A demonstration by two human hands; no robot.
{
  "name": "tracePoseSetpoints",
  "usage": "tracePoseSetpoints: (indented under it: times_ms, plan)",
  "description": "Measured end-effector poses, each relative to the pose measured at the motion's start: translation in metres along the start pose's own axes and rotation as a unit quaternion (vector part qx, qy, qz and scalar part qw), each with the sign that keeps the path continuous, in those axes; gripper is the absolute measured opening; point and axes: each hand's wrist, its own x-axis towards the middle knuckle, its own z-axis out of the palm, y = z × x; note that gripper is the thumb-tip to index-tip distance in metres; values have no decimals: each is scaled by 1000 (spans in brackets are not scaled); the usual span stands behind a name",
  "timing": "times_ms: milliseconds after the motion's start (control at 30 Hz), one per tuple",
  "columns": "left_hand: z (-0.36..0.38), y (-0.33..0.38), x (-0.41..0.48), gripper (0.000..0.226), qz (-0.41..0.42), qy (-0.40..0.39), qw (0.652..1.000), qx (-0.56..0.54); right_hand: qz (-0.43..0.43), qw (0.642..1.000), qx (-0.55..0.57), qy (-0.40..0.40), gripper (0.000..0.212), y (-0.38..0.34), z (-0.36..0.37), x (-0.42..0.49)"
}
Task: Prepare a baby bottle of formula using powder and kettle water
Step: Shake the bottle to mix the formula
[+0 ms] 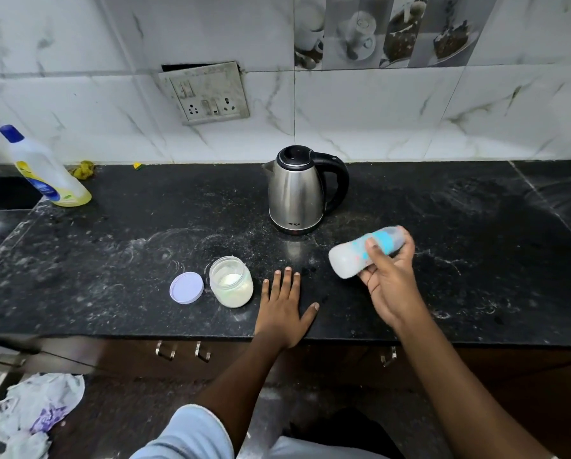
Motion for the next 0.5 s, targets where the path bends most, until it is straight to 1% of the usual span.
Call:
tracePoseSetpoints:
  times_ms: [33, 67, 100, 133, 200, 233, 267, 333, 367, 433, 467, 500]
  plan:
    - [0, -1, 0, 93, 1, -4, 1000, 1, 6, 998, -47, -39, 72, -1, 0, -1]
    - [0, -1, 0, 95, 4, -8, 1000, 4, 26, 987, -113, -107, 77, -2, -2, -2]
    - [0, -1, 0, 96, 5, -9, 1000, 7, 38, 975, -150, -160, 80, -5, -3, -3]
    - [0, -2, 1, 95, 4, -6, 1000, 7, 34, 976, -148, -158, 79, -7, -3, -2]
    - [1, -1, 0, 91, 0, 1, 1000, 1, -3, 998, -59, -36, 69, -9, -2, 0]
    - [1, 0, 0, 91, -1, 1, 1000, -1, -13, 1000, -25, 2, 65, -10, -1, 2]
    - [1, 0, 0, 92, 0, -1, 1000, 0, -3, 999, -37, -3, 65, -10, 0, 2]
    - [-1, -1, -1, 94, 4, -5, 1000, 2, 35, 989, -114, -93, 74, -12, -2, 1]
    - [-1, -1, -1, 94, 4, -2, 1000, 2, 31, 988, -113, -101, 76, -13, -2, 2]
    - [-2, 0, -1, 91, 1, -1, 1000, 0, -16, 1000, -21, -6, 69, -16, -2, 6]
    - [-2, 0, -1, 91, 0, -3, 1000, -1, -33, 999, -2, 16, 66, -16, -4, 8]
    - [-1, -1, -1, 92, 0, -6, 1000, 1, -31, 999, -32, -1, 67, -17, -4, 6]
